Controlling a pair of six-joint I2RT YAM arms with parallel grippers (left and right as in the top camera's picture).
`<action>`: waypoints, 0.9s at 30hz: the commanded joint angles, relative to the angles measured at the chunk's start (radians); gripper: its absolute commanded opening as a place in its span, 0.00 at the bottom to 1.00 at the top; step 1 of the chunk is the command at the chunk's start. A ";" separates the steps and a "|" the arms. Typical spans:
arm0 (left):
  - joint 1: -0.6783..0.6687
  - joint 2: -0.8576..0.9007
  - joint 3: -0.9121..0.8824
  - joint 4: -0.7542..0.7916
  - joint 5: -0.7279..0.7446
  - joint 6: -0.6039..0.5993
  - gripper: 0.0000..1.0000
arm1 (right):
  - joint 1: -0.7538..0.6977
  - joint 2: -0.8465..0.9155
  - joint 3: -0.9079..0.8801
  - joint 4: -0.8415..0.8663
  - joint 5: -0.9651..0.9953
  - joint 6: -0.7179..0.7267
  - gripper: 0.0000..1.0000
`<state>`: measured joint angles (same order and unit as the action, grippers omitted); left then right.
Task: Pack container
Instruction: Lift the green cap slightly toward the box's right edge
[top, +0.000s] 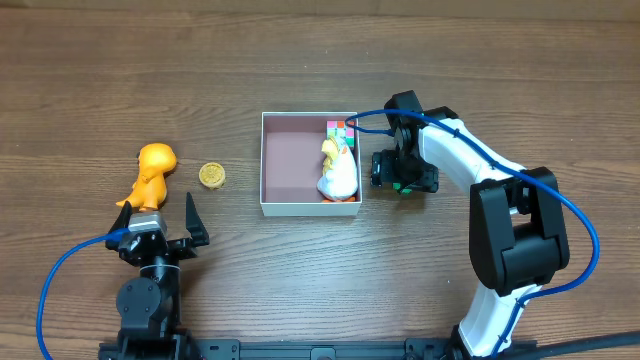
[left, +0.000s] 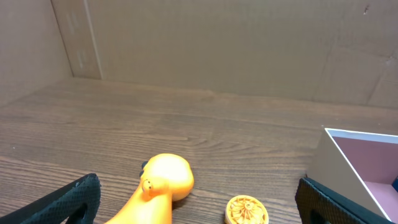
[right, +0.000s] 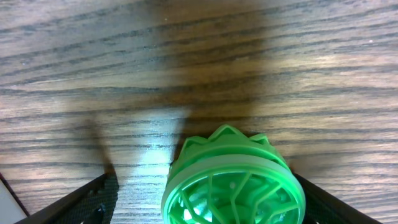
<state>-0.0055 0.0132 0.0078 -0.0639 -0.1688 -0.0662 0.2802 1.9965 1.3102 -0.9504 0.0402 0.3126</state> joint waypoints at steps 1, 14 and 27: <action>0.007 -0.002 -0.003 0.001 0.005 0.026 1.00 | -0.008 0.014 -0.015 0.014 0.037 -0.006 0.86; 0.007 -0.002 -0.003 0.001 0.005 0.026 1.00 | -0.008 0.014 -0.015 0.037 0.050 -0.002 0.78; 0.007 -0.002 -0.003 0.001 0.005 0.026 1.00 | -0.008 0.014 -0.015 0.034 0.072 0.001 0.62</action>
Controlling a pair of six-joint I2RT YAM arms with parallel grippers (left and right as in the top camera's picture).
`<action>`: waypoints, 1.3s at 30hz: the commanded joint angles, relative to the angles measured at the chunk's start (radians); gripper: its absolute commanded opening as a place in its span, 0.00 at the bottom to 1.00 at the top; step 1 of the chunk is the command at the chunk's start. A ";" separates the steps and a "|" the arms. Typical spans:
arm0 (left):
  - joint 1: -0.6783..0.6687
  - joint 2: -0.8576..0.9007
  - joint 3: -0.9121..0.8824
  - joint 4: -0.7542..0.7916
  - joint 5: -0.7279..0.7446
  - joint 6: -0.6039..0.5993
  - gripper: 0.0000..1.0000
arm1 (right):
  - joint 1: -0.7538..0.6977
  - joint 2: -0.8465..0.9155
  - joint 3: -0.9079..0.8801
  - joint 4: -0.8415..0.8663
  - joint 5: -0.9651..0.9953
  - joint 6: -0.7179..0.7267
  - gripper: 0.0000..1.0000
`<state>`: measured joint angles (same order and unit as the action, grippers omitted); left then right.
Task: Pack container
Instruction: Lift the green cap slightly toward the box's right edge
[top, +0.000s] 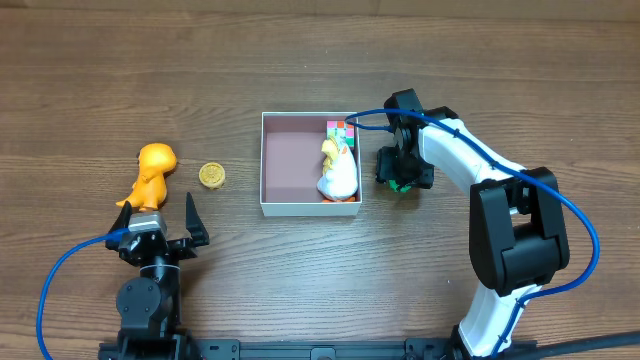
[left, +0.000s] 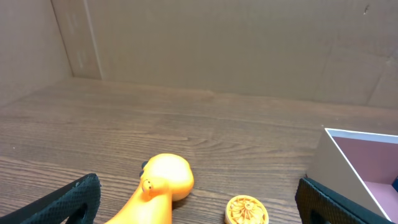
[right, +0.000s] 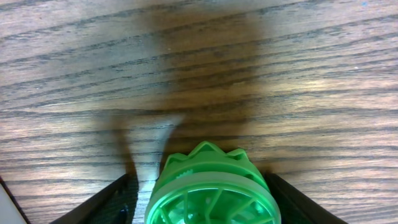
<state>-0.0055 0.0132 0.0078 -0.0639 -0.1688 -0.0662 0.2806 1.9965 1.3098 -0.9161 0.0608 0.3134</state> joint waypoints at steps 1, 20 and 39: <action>0.007 -0.002 -0.003 0.001 0.005 0.026 1.00 | -0.008 0.014 -0.015 -0.001 0.051 0.000 0.60; 0.007 -0.002 -0.003 0.001 0.005 0.026 1.00 | -0.008 0.014 -0.014 -0.016 0.050 0.000 0.56; 0.007 -0.002 -0.003 0.001 0.005 0.026 1.00 | -0.008 0.014 0.018 -0.051 0.050 0.001 0.49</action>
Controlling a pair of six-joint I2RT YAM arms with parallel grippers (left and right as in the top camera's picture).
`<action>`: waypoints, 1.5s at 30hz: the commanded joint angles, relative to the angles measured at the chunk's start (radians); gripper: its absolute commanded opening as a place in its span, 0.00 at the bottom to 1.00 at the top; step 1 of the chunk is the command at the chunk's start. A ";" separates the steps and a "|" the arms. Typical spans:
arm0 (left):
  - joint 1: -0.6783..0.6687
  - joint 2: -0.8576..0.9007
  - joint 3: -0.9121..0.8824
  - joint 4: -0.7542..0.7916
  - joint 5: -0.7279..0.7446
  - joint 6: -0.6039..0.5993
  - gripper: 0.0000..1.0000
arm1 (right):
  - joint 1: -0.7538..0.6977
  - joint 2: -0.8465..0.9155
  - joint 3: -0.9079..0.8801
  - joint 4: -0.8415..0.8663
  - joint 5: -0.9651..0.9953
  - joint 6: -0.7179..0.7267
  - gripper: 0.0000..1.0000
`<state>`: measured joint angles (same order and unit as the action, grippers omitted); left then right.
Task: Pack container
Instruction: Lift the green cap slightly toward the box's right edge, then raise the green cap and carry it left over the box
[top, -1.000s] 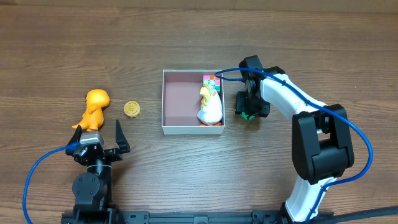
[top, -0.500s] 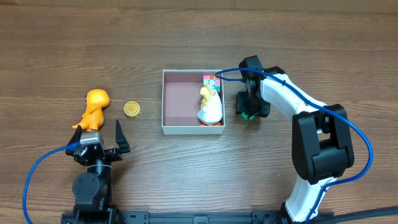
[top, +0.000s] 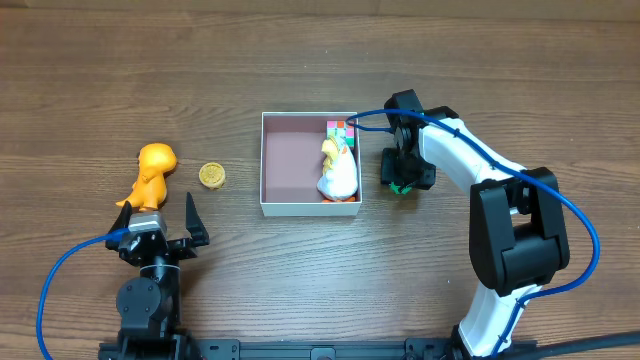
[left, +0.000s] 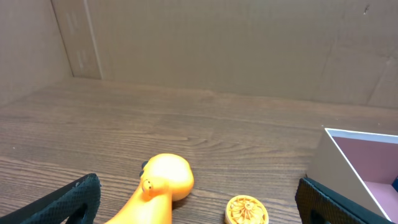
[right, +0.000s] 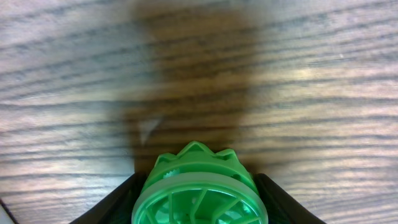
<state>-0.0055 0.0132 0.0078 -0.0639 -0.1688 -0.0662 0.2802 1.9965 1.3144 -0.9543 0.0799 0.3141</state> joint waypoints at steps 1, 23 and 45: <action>0.007 -0.002 -0.003 0.001 0.005 0.026 1.00 | -0.008 0.014 0.019 -0.016 0.031 0.000 0.49; 0.007 -0.002 -0.003 0.001 0.005 0.026 1.00 | -0.017 0.014 0.176 -0.118 0.032 -0.002 0.48; 0.007 -0.002 -0.003 0.001 0.005 0.026 1.00 | 0.083 0.014 0.807 -0.468 0.007 -0.008 0.47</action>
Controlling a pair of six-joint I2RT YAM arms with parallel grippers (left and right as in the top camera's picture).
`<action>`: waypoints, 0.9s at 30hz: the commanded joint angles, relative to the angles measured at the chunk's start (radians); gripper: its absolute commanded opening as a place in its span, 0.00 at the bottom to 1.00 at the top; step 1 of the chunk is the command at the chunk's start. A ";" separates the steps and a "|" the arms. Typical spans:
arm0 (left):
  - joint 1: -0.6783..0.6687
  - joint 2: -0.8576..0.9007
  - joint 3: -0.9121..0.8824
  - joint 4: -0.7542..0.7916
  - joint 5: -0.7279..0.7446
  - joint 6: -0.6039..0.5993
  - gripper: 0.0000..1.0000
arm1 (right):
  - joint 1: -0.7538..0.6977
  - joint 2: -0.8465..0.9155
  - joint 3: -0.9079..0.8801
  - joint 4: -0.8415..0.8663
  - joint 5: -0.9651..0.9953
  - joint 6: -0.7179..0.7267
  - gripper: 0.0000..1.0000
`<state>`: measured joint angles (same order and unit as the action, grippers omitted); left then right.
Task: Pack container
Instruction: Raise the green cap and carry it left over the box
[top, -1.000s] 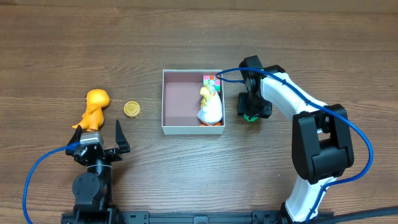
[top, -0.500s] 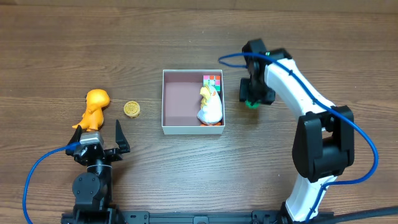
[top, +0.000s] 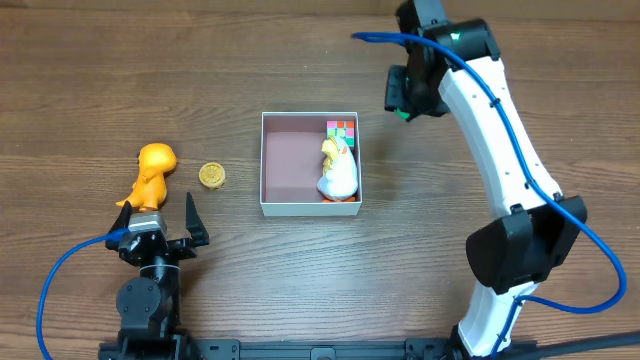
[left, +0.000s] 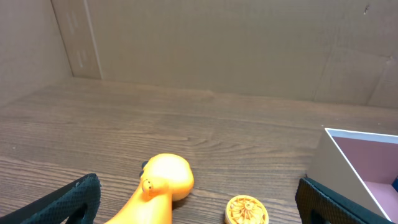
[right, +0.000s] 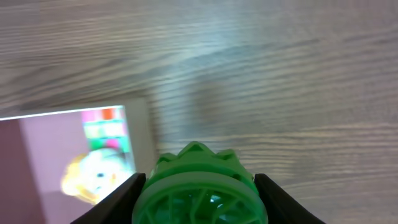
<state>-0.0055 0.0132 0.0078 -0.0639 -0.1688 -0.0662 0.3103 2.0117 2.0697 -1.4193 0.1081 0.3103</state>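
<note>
The white box (top: 265, 160) with a pink floor stands mid-table and holds a white-and-yellow duck figure (top: 337, 170) and a coloured block (top: 342, 127) along its right side. High above the table, right of the box, my right gripper (top: 403, 92) is shut on the green gear-like wheel (right: 200, 186); the box (right: 74, 143) lies below it to the left. An orange dinosaur figure (top: 152, 173) and a small yellow disc (top: 211, 176) lie to the left. My left gripper (top: 160, 225) rests open just behind them, with the dinosaur (left: 155, 190) and disc (left: 247, 210) ahead.
Brown cardboard walls (left: 217, 43) close off the far side of the wooden table (top: 300, 270). The right arm (top: 500, 130) stretches over the table's right side from its base at the front edge.
My right gripper, shut on the green wheel, has risen off the table beside the box's right wall and now hangs high, further back. The left arm has not moved.
My right gripper stood open around the green wheel on the table beside the box's right wall. It narrowed onto the wheel, then was shut on it. Now the wheel is lifted high above the table. The left arm, dinosaur and disc stayed put.
</note>
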 joint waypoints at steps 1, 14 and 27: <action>0.007 -0.002 -0.003 0.001 0.005 0.026 1.00 | 0.068 -0.001 0.053 -0.001 -0.025 -0.004 0.47; 0.007 -0.002 -0.003 0.001 0.005 0.026 1.00 | 0.257 -0.001 0.053 0.055 -0.035 -0.004 0.48; 0.007 -0.002 -0.003 0.001 0.005 0.026 1.00 | 0.342 -0.001 0.032 0.186 -0.035 -0.004 0.48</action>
<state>-0.0055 0.0132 0.0078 -0.0635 -0.1688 -0.0662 0.6506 2.0117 2.0941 -1.2499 0.0738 0.3099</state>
